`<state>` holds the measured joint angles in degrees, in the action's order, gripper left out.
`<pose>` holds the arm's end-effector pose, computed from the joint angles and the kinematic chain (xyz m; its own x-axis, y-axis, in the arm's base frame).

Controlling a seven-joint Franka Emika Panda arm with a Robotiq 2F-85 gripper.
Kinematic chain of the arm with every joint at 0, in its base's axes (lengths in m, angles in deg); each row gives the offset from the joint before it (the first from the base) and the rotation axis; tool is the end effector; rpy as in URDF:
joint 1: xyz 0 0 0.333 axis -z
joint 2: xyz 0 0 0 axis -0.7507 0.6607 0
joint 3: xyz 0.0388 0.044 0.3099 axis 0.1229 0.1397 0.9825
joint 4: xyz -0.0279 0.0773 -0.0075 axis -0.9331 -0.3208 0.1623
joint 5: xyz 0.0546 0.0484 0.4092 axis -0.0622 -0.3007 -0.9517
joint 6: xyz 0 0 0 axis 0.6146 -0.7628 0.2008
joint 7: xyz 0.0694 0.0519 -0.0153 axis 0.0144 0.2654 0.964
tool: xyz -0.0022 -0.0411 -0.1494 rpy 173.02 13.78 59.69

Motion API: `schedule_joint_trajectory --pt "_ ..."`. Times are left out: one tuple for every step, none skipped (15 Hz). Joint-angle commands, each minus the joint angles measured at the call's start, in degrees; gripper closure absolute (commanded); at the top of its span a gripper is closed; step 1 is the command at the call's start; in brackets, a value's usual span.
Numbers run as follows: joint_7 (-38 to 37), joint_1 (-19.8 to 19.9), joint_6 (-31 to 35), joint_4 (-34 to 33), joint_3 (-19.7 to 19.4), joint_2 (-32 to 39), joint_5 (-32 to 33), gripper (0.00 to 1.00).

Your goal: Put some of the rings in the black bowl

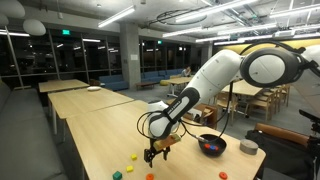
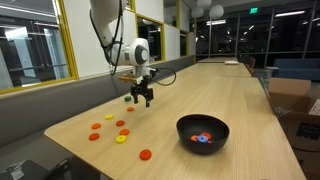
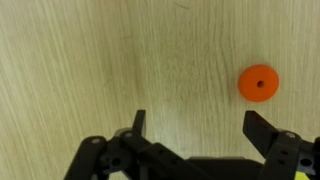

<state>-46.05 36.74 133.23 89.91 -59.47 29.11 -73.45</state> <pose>0.6534 0.1533 0.1053 0.9802 -0.1892 -0.0578 -0.1895 -0.9819 0.0011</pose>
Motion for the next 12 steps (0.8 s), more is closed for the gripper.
schedule_joint_trajectory --pt "0.16 -1.84 2.20 -1.33 0.00 0.91 -0.03 0.00" --pt "0.21 -2.16 2.94 -1.29 0.13 1.04 -0.18 0.00" --pt "0.21 -2.55 3.81 -1.09 0.20 1.17 -0.22 0.00" --pt "0.08 -2.96 4.69 -0.98 0.17 1.34 -0.20 0.00" --pt "-0.09 -3.36 5.28 -0.95 0.06 1.57 -0.15 0.00" --pt "-0.22 -3.73 6.07 -0.80 -0.05 1.80 -0.08 0.00" --pt "-0.32 -4.03 6.89 -0.65 -0.13 2.00 -0.07 0.00" --pt "-0.36 -4.30 7.40 -0.50 -0.20 2.19 -0.04 0.00" --pt "-0.46 -4.57 8.01 -0.36 -0.30 2.37 0.01 0.00" --pt "-0.47 -4.76 8.47 -0.32 -0.35 2.59 0.02 0.00" --pt "-0.50 -4.97 9.00 -0.07 -0.40 2.66 0.04 0.00" --pt "-0.52 -5.13 9.23 0.03 -0.43 2.74 0.05 0.00"
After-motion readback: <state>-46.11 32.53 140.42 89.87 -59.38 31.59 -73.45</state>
